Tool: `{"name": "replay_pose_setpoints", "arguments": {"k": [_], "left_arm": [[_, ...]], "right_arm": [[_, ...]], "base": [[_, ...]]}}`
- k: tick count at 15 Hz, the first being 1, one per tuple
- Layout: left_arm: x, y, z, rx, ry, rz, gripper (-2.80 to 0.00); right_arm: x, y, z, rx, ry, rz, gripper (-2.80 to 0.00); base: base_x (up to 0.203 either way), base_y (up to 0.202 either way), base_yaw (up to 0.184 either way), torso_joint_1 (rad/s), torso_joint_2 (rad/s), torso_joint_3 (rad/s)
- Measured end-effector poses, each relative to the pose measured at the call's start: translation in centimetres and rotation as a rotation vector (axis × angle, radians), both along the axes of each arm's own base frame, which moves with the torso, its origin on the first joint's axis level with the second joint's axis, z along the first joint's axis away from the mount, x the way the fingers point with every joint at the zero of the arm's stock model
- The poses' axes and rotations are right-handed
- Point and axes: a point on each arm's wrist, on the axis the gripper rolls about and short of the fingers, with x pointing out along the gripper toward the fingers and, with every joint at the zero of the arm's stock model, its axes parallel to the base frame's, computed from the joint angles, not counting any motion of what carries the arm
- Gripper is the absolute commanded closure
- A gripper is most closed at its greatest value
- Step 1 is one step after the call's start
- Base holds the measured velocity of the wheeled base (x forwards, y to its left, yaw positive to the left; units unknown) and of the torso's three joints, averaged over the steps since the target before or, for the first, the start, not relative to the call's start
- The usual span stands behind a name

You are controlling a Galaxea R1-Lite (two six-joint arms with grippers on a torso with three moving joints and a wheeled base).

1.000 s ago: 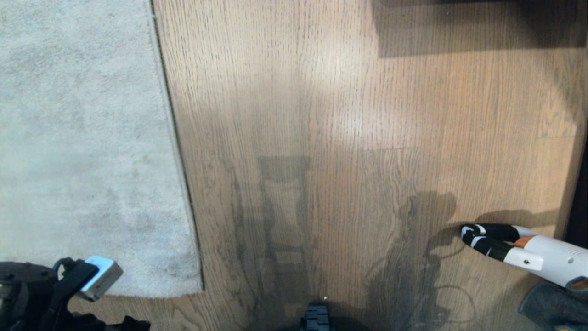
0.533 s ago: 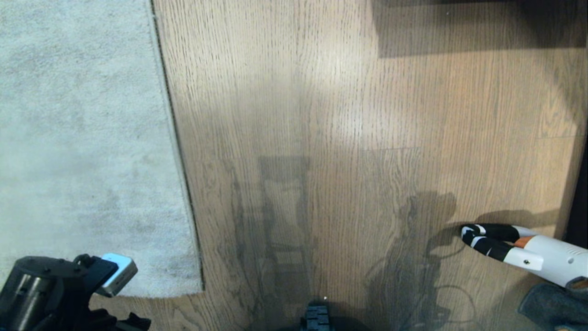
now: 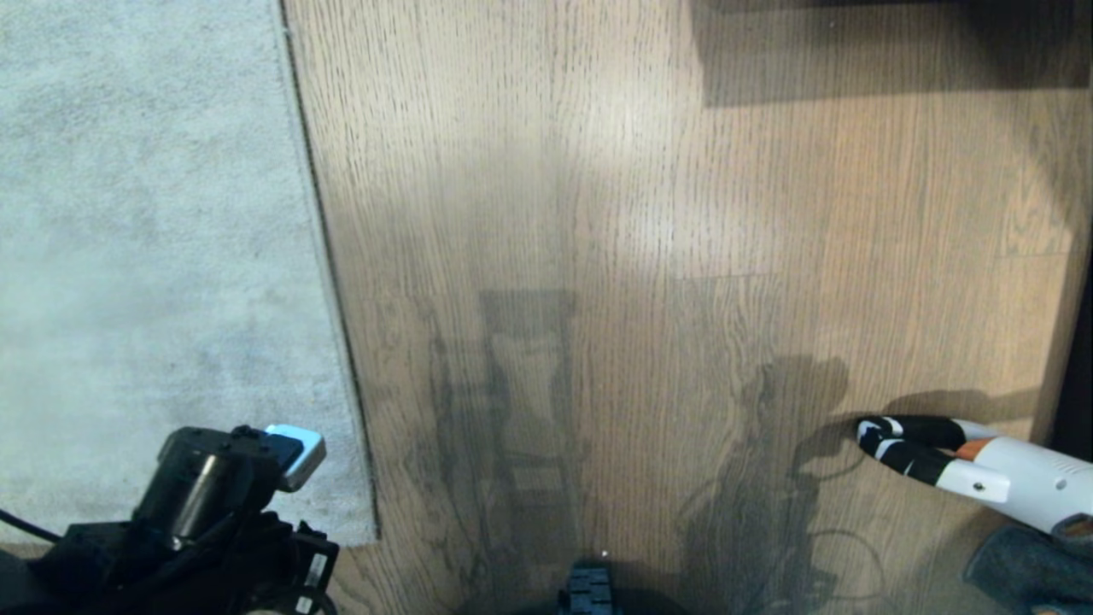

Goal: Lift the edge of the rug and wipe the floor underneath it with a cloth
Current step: Lift up the carpet

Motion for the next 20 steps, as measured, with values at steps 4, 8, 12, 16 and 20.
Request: {"name": "replay_pose_setpoints", "arguments": {"k": [4, 8, 12, 16, 20], "left_arm": [[2.4, -1.1, -1.4, 0.053, -0.007, 0.045, 0.0], [3.5, -1.6, -2.4, 0.089, 0.011, 0.081, 0.0], [4.4, -1.9, -2.9, 0.15, 0.005, 0.116, 0.0], [5.2, -2.1, -3.0, 0.177, -0.017, 0.156, 0.0], [5.2, -2.0, -3.2, 0.17, -0.016, 0.185, 0.0]], "right_arm": [[0.0, 0.0, 0.0, 0.0, 0.0, 0.0, 0.0], [0.0, 0.0, 0.0, 0.0, 0.0, 0.0, 0.0], [0.0, 0.0, 0.0, 0.0, 0.0, 0.0, 0.0], [0.0, 0.0, 0.0, 0.0, 0.0, 0.0, 0.0], [0.0, 0.0, 0.0, 0.0, 0.0, 0.0, 0.0]], "base": [[0.0, 0.0, 0.0, 0.0, 0.0, 0.0], [0.0, 0.0, 0.0, 0.0, 0.0, 0.0], [0.0, 0.0, 0.0, 0.0, 0.0, 0.0], [0.0, 0.0, 0.0, 0.0, 0.0, 0.0], [0.0, 0.0, 0.0, 0.0, 0.0, 0.0]]}}
